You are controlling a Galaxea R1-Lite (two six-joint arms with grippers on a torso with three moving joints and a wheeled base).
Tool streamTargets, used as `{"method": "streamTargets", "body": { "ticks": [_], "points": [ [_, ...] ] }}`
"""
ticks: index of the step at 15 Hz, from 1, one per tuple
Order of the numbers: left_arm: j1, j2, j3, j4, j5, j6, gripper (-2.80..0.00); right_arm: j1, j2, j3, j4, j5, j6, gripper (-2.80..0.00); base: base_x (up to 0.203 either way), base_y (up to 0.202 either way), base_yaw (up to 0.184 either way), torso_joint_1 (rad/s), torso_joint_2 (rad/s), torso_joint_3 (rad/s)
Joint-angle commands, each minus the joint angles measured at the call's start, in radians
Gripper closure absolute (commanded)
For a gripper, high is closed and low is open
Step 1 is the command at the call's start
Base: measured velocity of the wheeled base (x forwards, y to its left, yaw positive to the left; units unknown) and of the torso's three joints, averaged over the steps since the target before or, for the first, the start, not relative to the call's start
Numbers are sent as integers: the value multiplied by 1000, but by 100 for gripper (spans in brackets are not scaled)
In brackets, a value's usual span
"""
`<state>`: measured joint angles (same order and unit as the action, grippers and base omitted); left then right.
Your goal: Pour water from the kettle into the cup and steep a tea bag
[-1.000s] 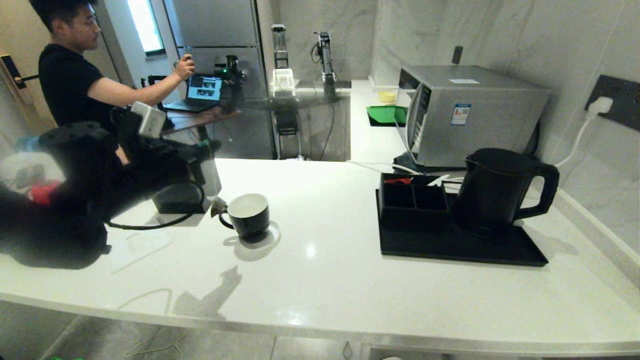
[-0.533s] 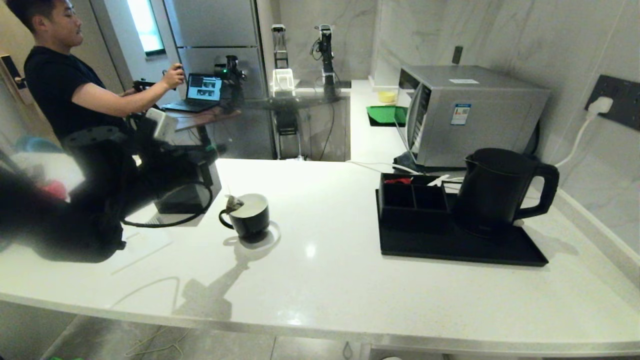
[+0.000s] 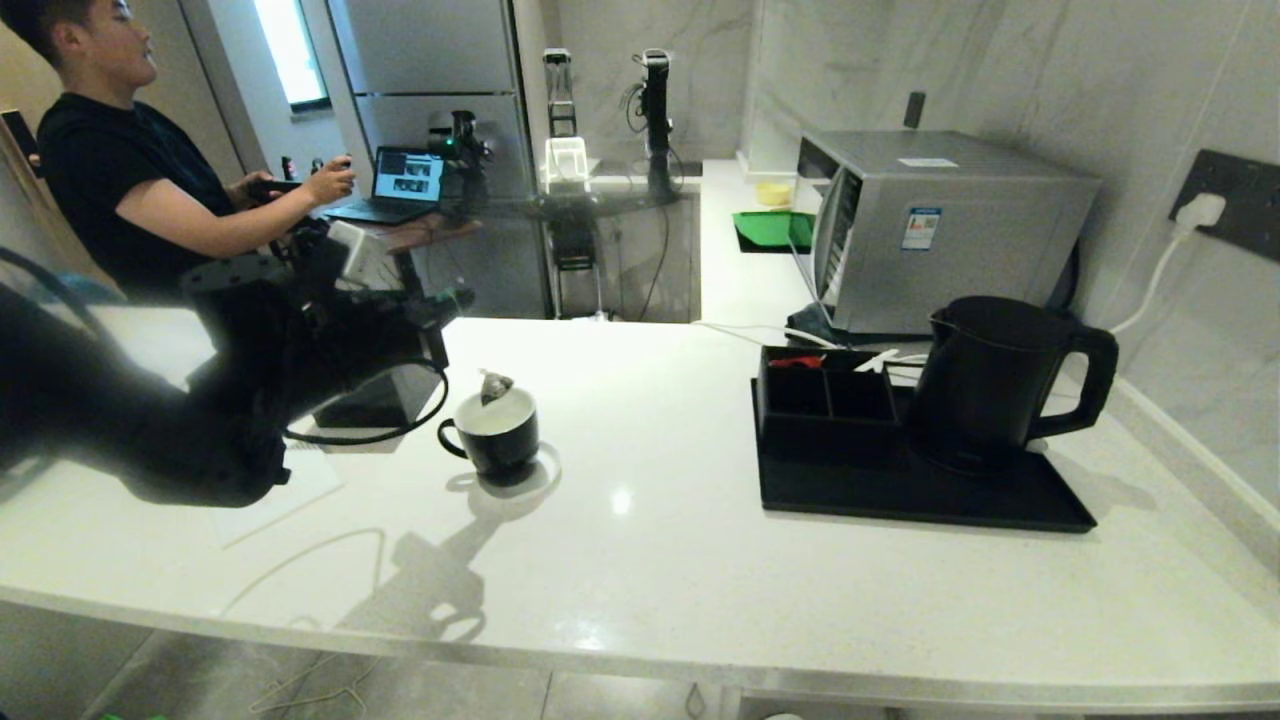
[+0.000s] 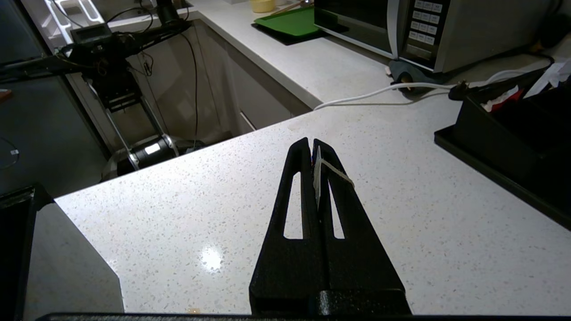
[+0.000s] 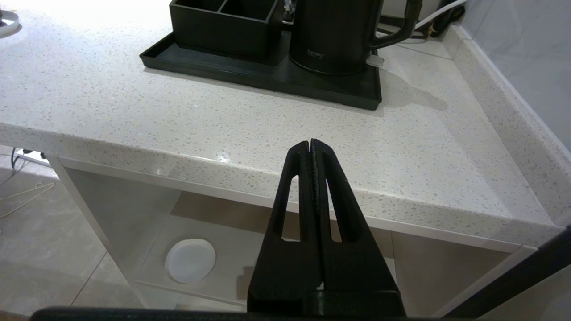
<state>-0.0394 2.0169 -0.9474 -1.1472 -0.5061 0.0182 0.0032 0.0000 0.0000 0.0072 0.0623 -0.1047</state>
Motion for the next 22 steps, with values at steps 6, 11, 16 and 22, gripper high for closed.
{"method": "streamTargets", "body": {
  "ticks": [6,11,16,22],
  "points": [
    [-6,96,-3,-64,-2,-1,0,0,0,0,0,2,-1,0,0,0,0,0,0,0],
    [-10,156,6,-113,-2,0,0,0,0,0,0,1,0,0,0,0,0,0,0,0],
    [-20,180,2,-129,-2,0,0,0,0,0,0,1,0,0,0,0,0,0,0,0],
    [-36,129,-17,-122,-2,-3,0,1,0,0,2,2,0,0,0,0,0,0,0,0]
  ]
}}
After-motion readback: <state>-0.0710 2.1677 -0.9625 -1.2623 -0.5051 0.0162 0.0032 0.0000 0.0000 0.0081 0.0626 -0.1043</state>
